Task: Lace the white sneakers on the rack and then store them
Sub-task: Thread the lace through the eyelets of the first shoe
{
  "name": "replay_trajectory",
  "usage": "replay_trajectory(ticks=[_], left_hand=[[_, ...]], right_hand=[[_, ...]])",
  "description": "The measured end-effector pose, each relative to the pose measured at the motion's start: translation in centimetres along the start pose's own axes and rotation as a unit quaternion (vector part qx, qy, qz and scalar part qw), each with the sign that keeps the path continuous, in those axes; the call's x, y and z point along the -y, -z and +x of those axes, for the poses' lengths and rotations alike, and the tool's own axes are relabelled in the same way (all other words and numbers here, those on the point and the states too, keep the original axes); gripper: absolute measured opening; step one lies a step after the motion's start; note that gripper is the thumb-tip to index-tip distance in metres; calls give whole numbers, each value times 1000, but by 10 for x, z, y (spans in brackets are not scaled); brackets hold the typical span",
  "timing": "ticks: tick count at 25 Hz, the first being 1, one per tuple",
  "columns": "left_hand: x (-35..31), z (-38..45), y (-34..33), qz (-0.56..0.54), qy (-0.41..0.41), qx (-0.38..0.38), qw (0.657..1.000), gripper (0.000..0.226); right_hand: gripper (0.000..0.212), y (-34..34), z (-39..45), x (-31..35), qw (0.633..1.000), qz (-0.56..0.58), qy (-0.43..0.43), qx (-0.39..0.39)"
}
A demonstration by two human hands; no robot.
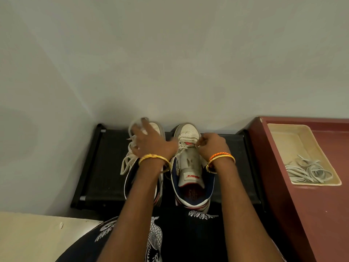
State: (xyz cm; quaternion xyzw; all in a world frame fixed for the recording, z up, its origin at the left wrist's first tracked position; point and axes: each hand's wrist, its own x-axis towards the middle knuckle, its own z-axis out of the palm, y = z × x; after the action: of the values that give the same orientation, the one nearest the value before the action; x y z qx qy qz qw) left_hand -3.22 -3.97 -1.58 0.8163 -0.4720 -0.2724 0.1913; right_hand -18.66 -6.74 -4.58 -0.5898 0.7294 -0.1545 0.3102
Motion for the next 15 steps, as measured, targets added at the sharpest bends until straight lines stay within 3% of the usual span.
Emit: replay_trajectory(ticks=[2, 4, 7, 9, 11, 13, 15], left_hand=[[-8, -12, -10, 116, -41, 69, 990, 95], [-9, -22, -18, 166, -87, 100, 977, 73], [2, -32, -33, 71, -107, 94, 987, 28], [8, -35, -39, -30, -70, 60, 995, 25], [7, -37, -42, -52, -49, 26, 997, 24], [6, -40, -44, -31, -39, 27, 998, 21], [5, -41, -47, -21, -35, 25, 999, 22]], right_hand=[[20, -3, 5, 11, 993, -97, 57, 38], [26, -14, 10, 20, 977, -181, 78, 79], [25, -30, 12, 27, 963, -247, 94, 59], [24, -32, 13, 26, 967, -236, 91, 41], [20, -27, 18, 17, 985, -155, 60, 35], [16, -22, 24, 2, 1000, 18, -9, 21], [10, -18, 23, -9, 962, 240, -129, 6]])
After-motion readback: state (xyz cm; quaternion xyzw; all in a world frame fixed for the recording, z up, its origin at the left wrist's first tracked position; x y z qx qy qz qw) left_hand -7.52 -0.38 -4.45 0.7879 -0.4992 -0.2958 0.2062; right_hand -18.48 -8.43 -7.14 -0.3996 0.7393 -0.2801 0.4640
